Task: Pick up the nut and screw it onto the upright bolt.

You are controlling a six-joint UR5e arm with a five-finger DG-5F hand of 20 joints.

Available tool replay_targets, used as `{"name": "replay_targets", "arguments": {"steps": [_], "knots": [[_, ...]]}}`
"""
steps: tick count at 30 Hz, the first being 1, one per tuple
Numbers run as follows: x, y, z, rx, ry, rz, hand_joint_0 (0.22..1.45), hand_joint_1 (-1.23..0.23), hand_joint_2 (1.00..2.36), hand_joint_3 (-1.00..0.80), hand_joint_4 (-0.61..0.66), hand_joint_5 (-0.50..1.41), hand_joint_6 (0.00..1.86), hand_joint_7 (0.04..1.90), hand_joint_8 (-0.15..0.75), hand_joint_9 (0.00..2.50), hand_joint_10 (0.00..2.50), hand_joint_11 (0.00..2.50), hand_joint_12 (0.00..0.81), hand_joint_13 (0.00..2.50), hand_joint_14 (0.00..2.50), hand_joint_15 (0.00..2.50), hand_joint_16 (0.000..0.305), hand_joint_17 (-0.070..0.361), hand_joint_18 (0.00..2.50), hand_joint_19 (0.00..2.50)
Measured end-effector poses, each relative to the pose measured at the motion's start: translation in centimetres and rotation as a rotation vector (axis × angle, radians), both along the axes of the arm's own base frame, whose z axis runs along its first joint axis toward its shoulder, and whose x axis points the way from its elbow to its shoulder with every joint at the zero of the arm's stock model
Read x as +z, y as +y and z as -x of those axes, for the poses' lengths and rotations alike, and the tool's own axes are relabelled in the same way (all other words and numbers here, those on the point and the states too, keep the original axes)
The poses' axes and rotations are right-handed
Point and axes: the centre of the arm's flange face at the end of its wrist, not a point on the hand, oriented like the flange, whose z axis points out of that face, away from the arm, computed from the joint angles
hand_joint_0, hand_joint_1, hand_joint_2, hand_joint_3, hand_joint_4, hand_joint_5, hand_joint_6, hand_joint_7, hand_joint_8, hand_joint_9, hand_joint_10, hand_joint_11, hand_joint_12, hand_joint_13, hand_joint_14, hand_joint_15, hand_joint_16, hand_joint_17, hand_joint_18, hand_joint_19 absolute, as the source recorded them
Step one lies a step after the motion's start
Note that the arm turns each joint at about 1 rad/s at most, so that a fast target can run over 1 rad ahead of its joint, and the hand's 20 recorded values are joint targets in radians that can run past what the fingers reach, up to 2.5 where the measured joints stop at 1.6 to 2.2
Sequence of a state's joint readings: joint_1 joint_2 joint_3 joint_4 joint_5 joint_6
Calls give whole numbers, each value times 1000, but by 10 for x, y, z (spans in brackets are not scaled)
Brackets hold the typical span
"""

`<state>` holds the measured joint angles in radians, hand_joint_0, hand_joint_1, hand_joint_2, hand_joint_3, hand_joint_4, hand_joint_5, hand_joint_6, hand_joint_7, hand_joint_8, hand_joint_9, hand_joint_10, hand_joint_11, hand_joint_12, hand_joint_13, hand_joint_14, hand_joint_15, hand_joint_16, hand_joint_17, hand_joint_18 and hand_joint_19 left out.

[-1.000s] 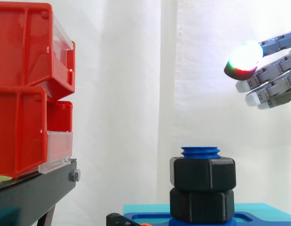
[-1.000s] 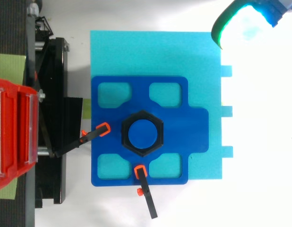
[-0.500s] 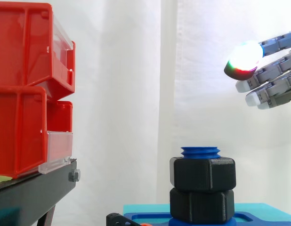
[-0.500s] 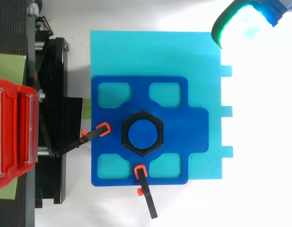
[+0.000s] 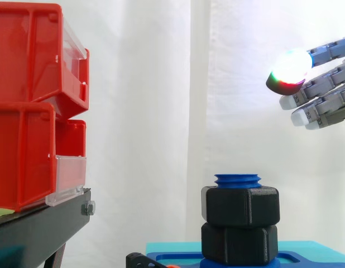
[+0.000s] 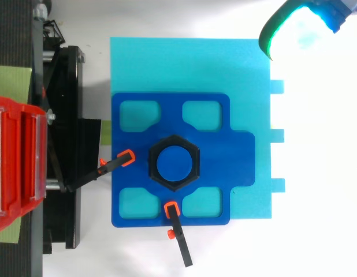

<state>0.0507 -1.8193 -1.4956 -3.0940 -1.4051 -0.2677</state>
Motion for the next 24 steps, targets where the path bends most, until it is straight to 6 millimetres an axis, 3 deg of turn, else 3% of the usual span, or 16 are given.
{"name": "replay_targets", "arguments": {"steps": [24], "knots": [[0, 0, 0, 0, 0, 0, 496, -492, 1000, -500, 58, -219, 501, 604, 178, 147, 0, 0, 341, 0, 0, 0, 48, 108, 0, 0]]}}
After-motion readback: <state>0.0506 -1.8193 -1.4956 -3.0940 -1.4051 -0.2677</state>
